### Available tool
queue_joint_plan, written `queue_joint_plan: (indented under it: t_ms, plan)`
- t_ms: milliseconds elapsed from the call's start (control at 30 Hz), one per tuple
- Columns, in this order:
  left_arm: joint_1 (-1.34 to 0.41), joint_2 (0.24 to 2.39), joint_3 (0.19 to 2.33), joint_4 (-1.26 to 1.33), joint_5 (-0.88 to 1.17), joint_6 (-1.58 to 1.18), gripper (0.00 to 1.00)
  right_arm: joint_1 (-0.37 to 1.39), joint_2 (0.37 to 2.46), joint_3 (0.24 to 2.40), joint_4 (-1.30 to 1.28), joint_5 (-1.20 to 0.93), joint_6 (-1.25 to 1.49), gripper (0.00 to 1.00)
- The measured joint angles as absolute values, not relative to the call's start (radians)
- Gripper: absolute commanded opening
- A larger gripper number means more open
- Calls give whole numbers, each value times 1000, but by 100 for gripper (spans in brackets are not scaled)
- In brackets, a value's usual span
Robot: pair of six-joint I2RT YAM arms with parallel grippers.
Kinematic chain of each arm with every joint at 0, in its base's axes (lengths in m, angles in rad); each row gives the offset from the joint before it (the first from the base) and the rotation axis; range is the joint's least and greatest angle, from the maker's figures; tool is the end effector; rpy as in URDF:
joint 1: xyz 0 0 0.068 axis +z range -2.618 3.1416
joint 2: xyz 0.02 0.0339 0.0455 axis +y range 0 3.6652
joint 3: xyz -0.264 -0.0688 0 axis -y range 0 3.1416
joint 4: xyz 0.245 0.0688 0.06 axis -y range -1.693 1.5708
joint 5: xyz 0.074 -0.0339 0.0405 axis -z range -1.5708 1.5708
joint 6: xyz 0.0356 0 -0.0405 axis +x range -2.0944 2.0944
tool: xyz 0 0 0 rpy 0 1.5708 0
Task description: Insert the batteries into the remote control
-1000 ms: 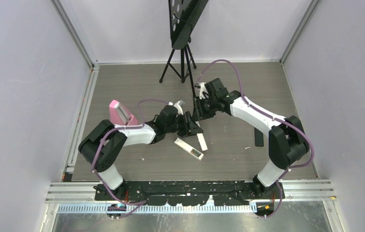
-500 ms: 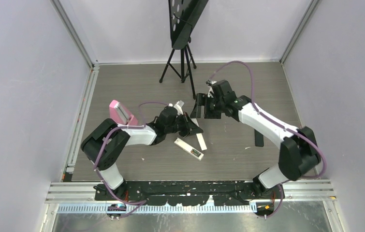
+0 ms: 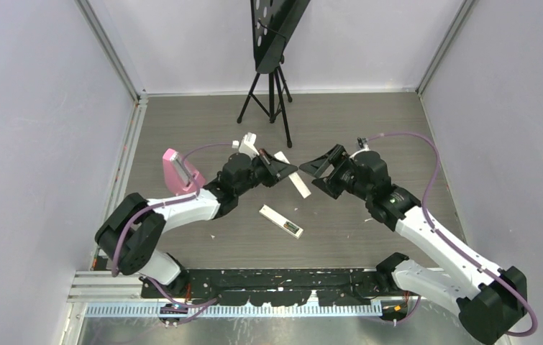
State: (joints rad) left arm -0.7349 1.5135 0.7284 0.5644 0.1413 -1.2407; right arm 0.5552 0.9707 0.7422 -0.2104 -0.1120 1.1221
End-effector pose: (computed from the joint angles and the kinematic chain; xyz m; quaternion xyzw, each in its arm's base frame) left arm 0.2394 -0.2231 0.2224 -0.1521 0.7650 -0.5507 0.2972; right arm 0.1867 0.1205 0.2878 0.2069 0.8175 0.4298 0.3227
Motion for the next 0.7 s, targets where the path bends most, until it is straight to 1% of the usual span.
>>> queue_joint_plan:
  t_ms: [100,233,433,700]
  plan:
    - [-735,1475,719,588,94,-1266,0,555,925,706,-187,-114,1216,72]
    - [-735,1450,695,620,56,-1317,0,558,915,657,-172,-113,1308,72]
    - [-735,1436,666,629,6,-1389,0,559,903,646,-170,-100,1354,72]
    - [-735,1369,646,668,-48,-1441,0,569,930,636,-122,-115,1389,63]
